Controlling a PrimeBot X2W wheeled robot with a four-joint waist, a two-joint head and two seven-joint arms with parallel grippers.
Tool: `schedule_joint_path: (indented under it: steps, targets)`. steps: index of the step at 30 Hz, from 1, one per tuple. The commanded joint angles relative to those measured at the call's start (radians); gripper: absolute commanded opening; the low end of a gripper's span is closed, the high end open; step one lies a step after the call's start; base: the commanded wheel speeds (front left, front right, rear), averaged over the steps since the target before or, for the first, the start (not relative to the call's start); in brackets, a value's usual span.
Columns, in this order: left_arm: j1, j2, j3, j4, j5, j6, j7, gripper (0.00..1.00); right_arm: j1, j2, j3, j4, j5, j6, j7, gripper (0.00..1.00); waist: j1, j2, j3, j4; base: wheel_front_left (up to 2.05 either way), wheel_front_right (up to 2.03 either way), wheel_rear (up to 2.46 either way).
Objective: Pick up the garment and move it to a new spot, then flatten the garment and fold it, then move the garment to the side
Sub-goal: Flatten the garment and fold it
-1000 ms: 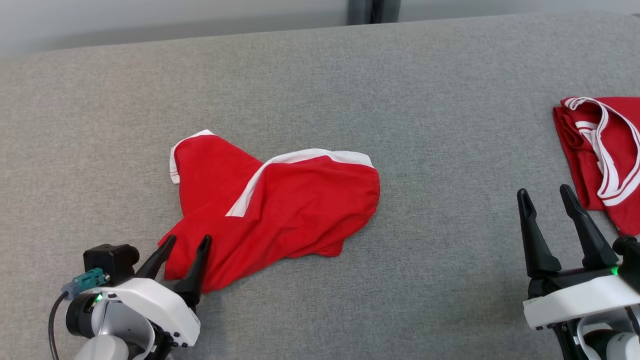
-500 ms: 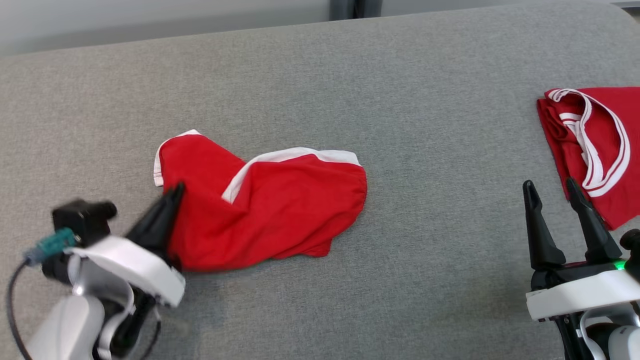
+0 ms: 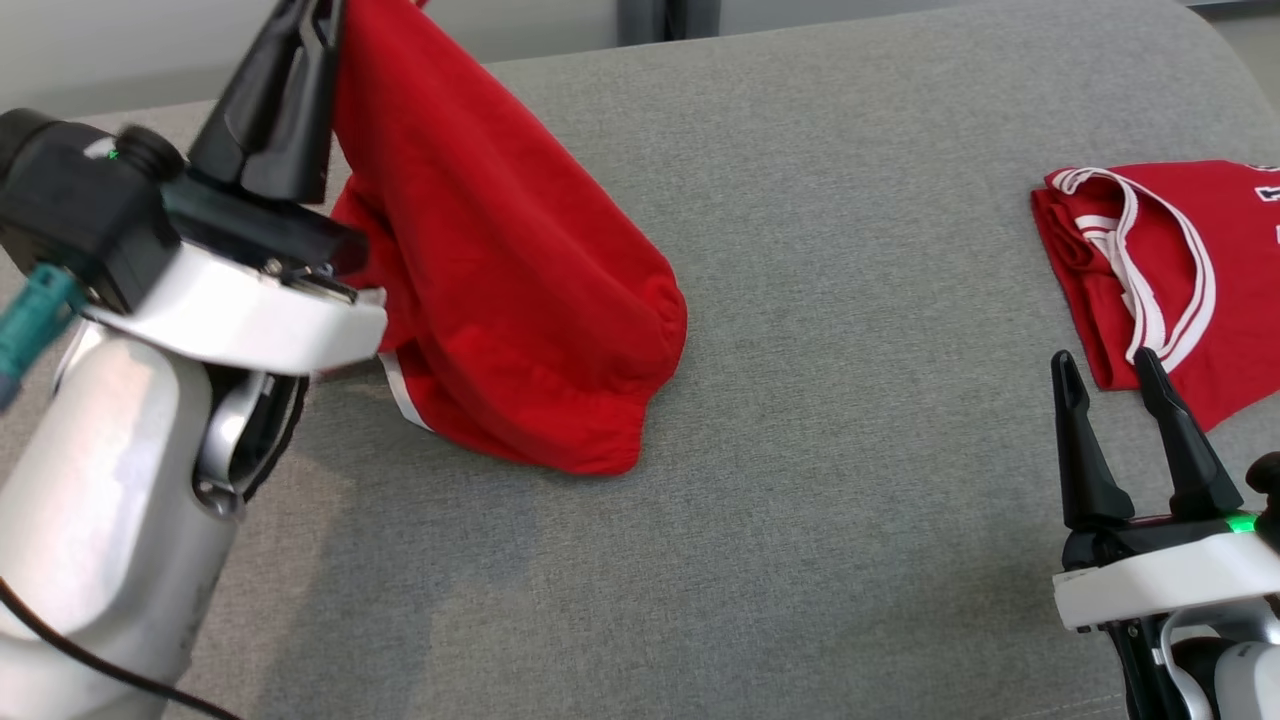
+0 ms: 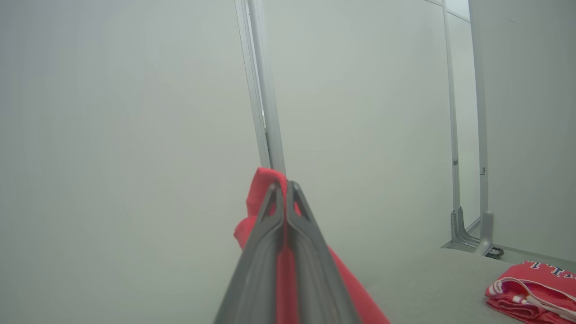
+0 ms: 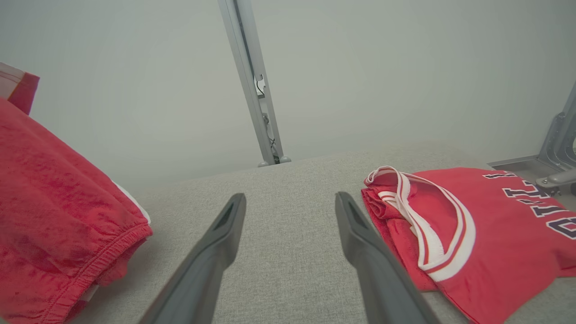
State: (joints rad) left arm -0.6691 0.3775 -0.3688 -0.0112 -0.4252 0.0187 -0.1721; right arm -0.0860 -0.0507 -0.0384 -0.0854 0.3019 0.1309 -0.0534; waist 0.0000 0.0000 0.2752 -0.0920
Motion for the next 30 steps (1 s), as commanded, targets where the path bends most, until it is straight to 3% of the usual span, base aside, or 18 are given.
schedule_joint_path:
  steps: [1, 18, 24, 29, 30]
  targets:
    - [0.04, 0.006, -0.013, -0.013, 0.018, 0.005, -0.024, 0.0, 0.01, -0.003, -0.008, 0.0, 0.007, 0.0, -0.008, 1.0, 0.0, 0.0, 0.008, 0.011, 0.0, 0.0, 0.0]
    - [0.522, -0.011, -0.026, 0.065, -0.005, 0.069, -0.09, 0.0, -0.023, -0.003, -0.023, -0.037, -0.027, 0.0, 0.035, 1.0, 0.0, 0.0, 0.057, 0.123, 0.0, 0.0, 0.0]
    - [0.6, -0.064, 0.03, 0.128, -0.017, 0.053, -0.092, 0.0, -0.019, -0.003, -0.034, -0.049, -0.031, 0.0, 0.044, 1.0, 0.0, 0.0, 0.062, 0.149, 0.0, 0.0, 0.0]
    - [0.638, -0.121, 0.068, 0.19, -0.014, 0.009, -0.092, 0.0, -0.005, -0.003, -0.041, -0.051, -0.021, 0.0, 0.049, 1.0, 0.0, 0.0, 0.054, 0.161, 0.0, 0.0, 0.0]
    - [0.648, -0.134, 0.077, 0.209, -0.027, 0.003, -0.092, 0.25, -0.003, -0.003, -0.04, -0.05, -0.02, 0.0, 0.049, 1.0, 0.0, 0.0, 0.051, 0.161, 0.0, 0.0, 0.0]
